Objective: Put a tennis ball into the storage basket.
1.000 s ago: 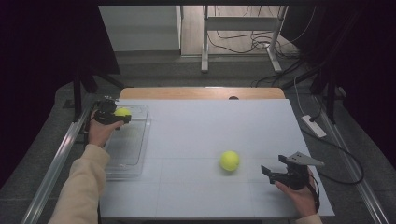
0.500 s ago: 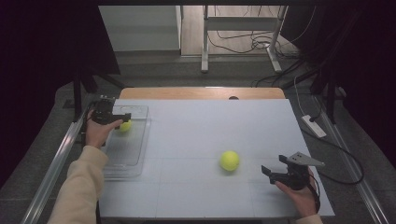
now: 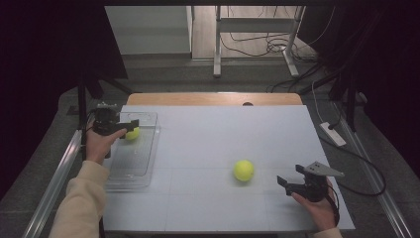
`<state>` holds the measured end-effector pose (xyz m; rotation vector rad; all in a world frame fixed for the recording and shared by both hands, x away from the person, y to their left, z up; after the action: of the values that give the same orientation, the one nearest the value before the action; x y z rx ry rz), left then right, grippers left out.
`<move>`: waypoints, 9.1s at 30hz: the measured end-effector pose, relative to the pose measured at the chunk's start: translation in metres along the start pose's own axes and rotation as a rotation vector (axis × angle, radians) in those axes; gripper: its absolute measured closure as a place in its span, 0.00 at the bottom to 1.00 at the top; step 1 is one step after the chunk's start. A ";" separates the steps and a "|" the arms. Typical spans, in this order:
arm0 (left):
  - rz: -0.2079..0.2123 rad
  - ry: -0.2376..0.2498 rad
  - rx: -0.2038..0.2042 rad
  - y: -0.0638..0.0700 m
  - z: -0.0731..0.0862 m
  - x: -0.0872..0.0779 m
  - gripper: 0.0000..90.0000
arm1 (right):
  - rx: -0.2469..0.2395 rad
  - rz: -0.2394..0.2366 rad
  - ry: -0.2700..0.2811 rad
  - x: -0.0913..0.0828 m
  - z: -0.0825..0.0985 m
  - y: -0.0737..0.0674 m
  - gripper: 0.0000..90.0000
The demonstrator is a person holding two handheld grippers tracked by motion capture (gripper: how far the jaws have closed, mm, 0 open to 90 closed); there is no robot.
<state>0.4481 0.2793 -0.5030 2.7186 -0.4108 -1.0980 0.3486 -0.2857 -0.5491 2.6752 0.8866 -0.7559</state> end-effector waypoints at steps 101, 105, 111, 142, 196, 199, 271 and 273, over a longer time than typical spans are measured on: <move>0.391 0.041 0.252 0.173 0.053 -0.019 0.18 | 0.007 -0.002 0.017 0.001 -0.002 0.002 0.13; 0.395 0.040 0.259 0.176 0.054 -0.020 0.18 | 0.004 -0.008 0.013 0.003 -0.002 0.001 0.13; 0.430 0.032 0.264 0.187 0.054 -0.018 0.18 | 0.006 -0.015 0.010 0.003 -0.001 0.000 0.13; 0.490 -0.031 0.322 0.232 0.063 -0.001 0.17 | 0.006 -0.013 0.007 0.002 0.001 -0.001 0.13; 0.537 -0.136 0.386 0.279 0.078 0.036 0.16 | 0.015 -0.010 0.011 -0.002 0.001 0.000 0.13; 0.542 -0.147 0.390 0.283 0.079 0.038 0.16 | 0.014 -0.011 0.010 -0.001 0.002 0.000 0.13; 0.539 -0.312 0.499 0.350 0.115 0.095 0.12 | 0.016 -0.010 0.006 -0.002 0.003 0.001 0.13; 0.533 -0.319 0.505 0.350 0.117 0.096 0.12 | 0.017 -0.009 0.005 -0.002 0.004 0.001 0.13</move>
<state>0.3672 -0.0901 -0.5549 2.5330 -1.5413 -1.3943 0.3465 -0.2891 -0.5509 2.6906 0.8980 -0.7616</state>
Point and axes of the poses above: each handheld gripper's, and its own axes: x roughly forward along the jaws, z roughly out of its underside, y roughly to its right, the point moved 8 cm from there along x, roughly forward along the jaws, and after that the axes turned 7 degrees about -x, right-handed, at the moved point
